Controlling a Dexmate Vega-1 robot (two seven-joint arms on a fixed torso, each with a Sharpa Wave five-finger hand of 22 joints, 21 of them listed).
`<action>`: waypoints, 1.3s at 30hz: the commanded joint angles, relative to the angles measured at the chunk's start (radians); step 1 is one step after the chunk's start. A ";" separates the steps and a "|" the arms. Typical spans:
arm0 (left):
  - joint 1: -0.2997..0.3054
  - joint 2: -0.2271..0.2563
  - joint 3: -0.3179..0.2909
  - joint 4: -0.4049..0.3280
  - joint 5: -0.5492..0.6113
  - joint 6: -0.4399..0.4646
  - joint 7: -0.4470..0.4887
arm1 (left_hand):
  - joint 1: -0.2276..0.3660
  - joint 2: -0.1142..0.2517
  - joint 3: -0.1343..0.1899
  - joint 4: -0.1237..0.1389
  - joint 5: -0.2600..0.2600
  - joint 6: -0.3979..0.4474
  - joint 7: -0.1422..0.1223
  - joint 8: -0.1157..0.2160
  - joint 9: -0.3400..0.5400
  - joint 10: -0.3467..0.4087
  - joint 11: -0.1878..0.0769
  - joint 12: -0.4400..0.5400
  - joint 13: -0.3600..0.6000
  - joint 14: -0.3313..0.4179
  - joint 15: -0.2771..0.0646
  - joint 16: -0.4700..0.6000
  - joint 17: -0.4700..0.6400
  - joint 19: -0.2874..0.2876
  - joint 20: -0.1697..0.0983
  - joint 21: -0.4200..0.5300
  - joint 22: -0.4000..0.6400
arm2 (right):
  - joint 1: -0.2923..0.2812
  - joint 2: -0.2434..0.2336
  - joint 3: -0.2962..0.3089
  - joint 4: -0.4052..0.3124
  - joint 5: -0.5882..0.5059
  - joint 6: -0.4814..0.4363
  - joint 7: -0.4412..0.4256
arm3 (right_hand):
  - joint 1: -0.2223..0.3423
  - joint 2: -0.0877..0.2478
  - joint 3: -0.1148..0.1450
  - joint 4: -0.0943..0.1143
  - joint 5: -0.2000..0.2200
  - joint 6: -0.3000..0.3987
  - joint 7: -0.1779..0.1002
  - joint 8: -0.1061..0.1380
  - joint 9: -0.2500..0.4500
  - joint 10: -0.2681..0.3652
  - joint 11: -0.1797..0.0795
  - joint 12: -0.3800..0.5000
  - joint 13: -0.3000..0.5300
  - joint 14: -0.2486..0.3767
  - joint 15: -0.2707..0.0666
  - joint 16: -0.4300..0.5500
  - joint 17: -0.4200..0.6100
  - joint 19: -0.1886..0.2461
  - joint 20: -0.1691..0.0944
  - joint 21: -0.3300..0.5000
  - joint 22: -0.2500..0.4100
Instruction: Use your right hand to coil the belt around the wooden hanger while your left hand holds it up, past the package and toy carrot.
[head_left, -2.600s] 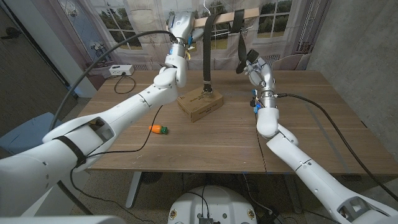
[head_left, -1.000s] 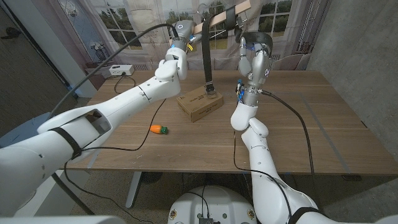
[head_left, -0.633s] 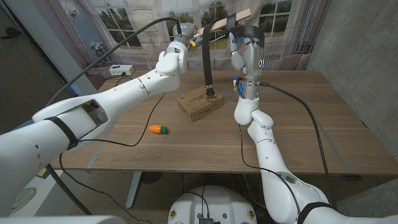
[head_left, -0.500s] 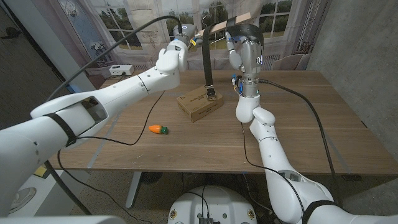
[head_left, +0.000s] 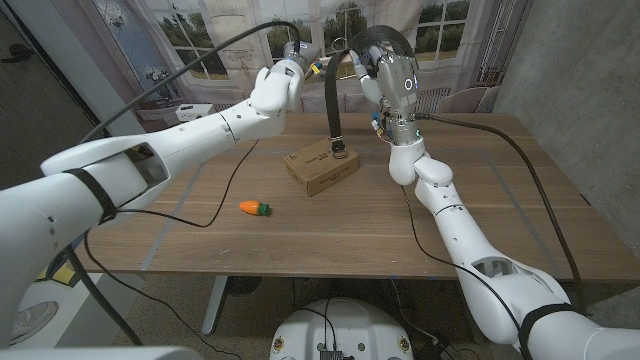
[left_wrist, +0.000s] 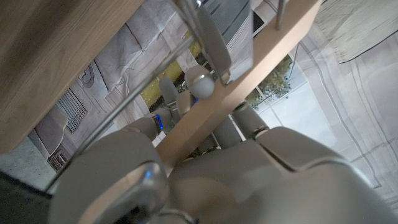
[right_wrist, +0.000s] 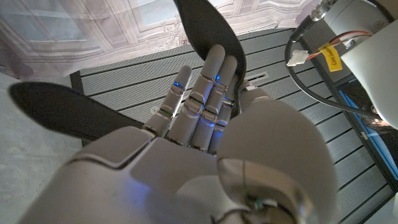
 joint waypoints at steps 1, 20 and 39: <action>-0.001 0.008 0.035 0.034 0.170 -0.111 -0.002 | 0.004 -0.015 0.003 -0.002 0.004 0.010 -0.001 -0.003 0.002 -0.023 -0.015 0.006 0.001 0.011 -0.001 -0.001 0.001 -0.002 -0.057 0.000 0.002 | 0.020 -0.277 -0.239 -0.163 0.338 -0.182 0.233 | -0.007 0.010 0.025 -0.021 0.006 0.044 -0.054 0.003 0.003 -0.034 -0.017 -0.012 -0.009 -0.017 -0.069 -0.016 -0.008 -0.012 -0.006 -0.007 0.004; 0.120 0.081 -0.089 0.032 0.211 -0.370 0.385 | 0.005 -0.025 0.004 0.005 0.015 0.007 -0.003 0.004 0.015 -0.017 -0.012 0.005 0.001 0.020 0.000 -0.006 -0.007 -0.003 -0.051 0.000 0.006 | 0.116 -0.449 -0.300 -0.265 1.048 -0.276 0.933 | -0.022 0.017 0.029 -0.012 -0.002 0.033 -0.053 0.010 0.007 -0.064 -0.010 -0.037 -0.034 -0.111 -0.068 -0.108 -0.068 -0.038 -0.004 -0.018 0.006; 0.179 0.102 -0.160 0.027 0.228 -0.465 0.556 | 0.007 -0.030 0.003 0.009 0.024 0.007 -0.003 0.005 0.013 -0.019 -0.011 0.004 0.001 0.020 0.001 -0.011 -0.013 -0.003 -0.049 -0.002 0.005 | 0.248 -0.487 -0.320 -0.155 1.484 -0.349 1.295 | -0.167 -0.020 0.015 0.047 -0.080 -0.092 0.035 -0.083 -0.108 -0.217 0.149 -0.164 -0.118 -0.206 0.049 -0.112 -0.279 -0.063 0.122 -0.038 0.003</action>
